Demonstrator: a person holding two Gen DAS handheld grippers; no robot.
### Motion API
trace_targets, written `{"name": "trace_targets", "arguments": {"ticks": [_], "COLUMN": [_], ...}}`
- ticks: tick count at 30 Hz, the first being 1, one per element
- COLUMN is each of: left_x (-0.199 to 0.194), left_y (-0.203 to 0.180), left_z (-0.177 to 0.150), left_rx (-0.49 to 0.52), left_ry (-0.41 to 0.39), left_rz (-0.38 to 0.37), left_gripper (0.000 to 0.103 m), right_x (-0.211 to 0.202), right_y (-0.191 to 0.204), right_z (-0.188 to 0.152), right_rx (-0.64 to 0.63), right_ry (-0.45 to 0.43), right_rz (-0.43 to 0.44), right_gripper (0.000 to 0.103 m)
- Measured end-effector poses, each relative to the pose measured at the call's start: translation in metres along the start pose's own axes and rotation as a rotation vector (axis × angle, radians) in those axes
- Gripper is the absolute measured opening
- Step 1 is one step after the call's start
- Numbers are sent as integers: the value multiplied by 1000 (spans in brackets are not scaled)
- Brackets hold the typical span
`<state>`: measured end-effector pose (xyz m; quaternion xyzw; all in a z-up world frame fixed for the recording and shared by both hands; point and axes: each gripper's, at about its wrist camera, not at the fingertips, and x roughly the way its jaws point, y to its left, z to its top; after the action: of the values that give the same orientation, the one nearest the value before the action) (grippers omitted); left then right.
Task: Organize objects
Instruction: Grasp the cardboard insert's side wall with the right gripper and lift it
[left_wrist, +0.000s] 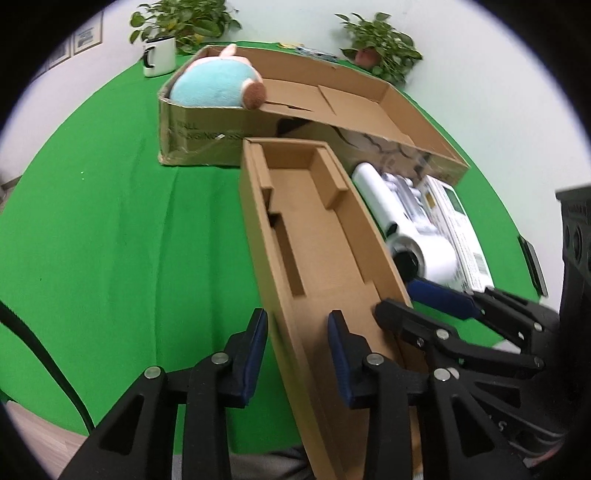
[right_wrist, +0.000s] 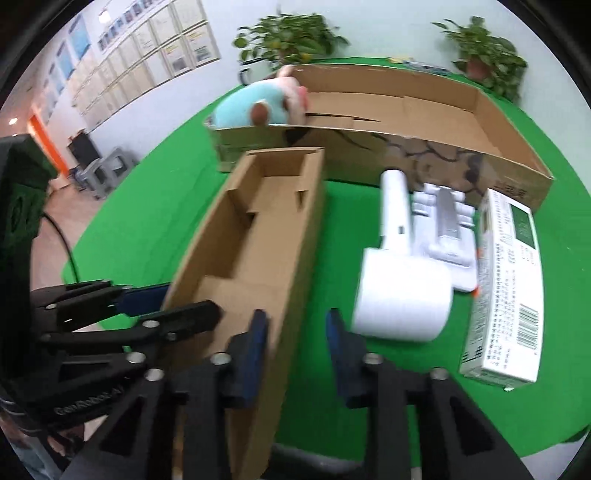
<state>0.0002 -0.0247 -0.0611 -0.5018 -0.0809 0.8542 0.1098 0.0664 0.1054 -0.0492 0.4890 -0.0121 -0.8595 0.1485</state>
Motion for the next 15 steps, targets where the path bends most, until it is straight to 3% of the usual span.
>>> {"name": "trace_targets", "arguments": {"ticks": [6, 11, 15], "left_x": [10, 8, 6], "left_y": [10, 2, 4], "left_z": [8, 6, 7], "left_rx": [-55, -8, -16], "left_ry": [-22, -26, -19], "left_rz": [-24, -3, 7], "left_gripper": [33, 27, 19], "right_x": [8, 8, 8], "right_y": [-1, 7, 9], "right_z": [8, 9, 10], "right_rx": [5, -24, -21], "right_ry": [-15, -22, -16], "right_rz": [-3, 16, 24], "right_gripper": [35, 14, 12]}}
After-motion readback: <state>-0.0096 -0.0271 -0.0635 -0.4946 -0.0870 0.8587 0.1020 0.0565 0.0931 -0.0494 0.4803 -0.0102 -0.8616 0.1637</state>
